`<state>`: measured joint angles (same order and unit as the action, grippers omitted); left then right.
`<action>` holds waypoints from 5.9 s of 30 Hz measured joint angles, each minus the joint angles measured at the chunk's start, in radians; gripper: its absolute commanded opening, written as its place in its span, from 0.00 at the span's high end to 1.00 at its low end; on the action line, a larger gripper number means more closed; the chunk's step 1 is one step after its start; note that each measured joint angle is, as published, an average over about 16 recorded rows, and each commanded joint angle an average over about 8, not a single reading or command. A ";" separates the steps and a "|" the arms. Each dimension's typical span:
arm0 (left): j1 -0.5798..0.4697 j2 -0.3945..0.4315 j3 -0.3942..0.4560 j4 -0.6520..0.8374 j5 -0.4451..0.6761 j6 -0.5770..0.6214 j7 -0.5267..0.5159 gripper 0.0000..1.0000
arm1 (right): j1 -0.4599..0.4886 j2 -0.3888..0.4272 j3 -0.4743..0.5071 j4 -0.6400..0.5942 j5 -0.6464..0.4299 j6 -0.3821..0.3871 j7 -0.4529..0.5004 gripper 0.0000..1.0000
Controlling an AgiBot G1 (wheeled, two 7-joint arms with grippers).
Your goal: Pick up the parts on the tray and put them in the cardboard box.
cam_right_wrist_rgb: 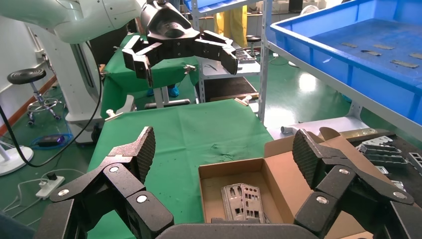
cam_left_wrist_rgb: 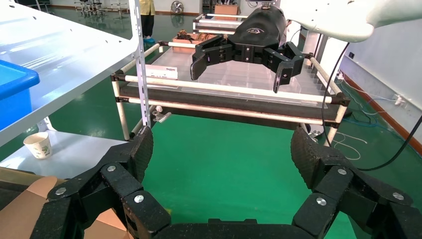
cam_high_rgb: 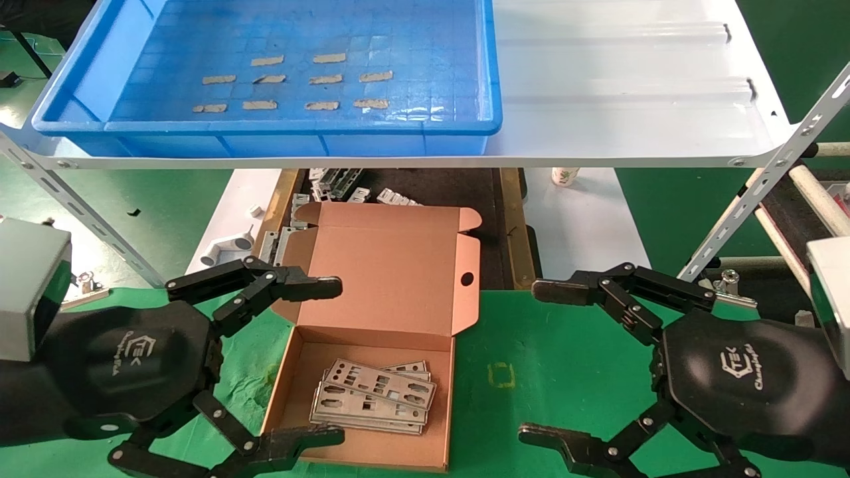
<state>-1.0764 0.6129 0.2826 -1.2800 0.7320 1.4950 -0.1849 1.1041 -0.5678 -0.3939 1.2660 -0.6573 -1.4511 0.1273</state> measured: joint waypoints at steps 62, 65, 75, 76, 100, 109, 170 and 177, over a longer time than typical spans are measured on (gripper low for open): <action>0.000 0.000 0.000 0.000 0.000 0.000 0.000 0.00 | 0.000 0.000 0.000 0.000 0.000 0.000 0.000 0.00; 0.000 0.000 0.000 0.000 0.000 0.000 0.000 0.00 | 0.000 0.000 0.000 0.000 0.000 0.000 0.000 0.00; 0.000 0.000 0.000 0.000 0.000 0.000 0.000 0.00 | 0.000 0.000 0.000 0.000 0.000 0.000 0.000 0.00; 0.000 0.000 0.000 0.000 0.000 0.000 0.000 0.00 | 0.000 0.000 0.000 0.000 0.000 0.000 0.000 0.00; 0.000 0.000 0.000 0.000 0.000 0.000 0.000 0.00 | 0.000 0.000 0.000 0.000 0.000 0.000 0.000 0.00; 0.000 0.000 0.000 0.000 0.000 0.000 0.000 0.00 | 0.000 0.000 0.000 0.000 0.000 0.000 0.000 0.00; 0.000 0.000 0.000 0.000 0.000 0.000 0.000 0.00 | 0.000 0.000 0.000 0.000 0.000 0.000 0.000 0.00; 0.000 0.000 0.000 0.000 0.000 0.000 0.000 0.00 | 0.000 0.000 0.000 0.000 0.000 0.000 0.000 0.00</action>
<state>-1.0764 0.6129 0.2826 -1.2800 0.7318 1.4950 -0.1849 1.1041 -0.5677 -0.3939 1.2660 -0.6573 -1.4511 0.1273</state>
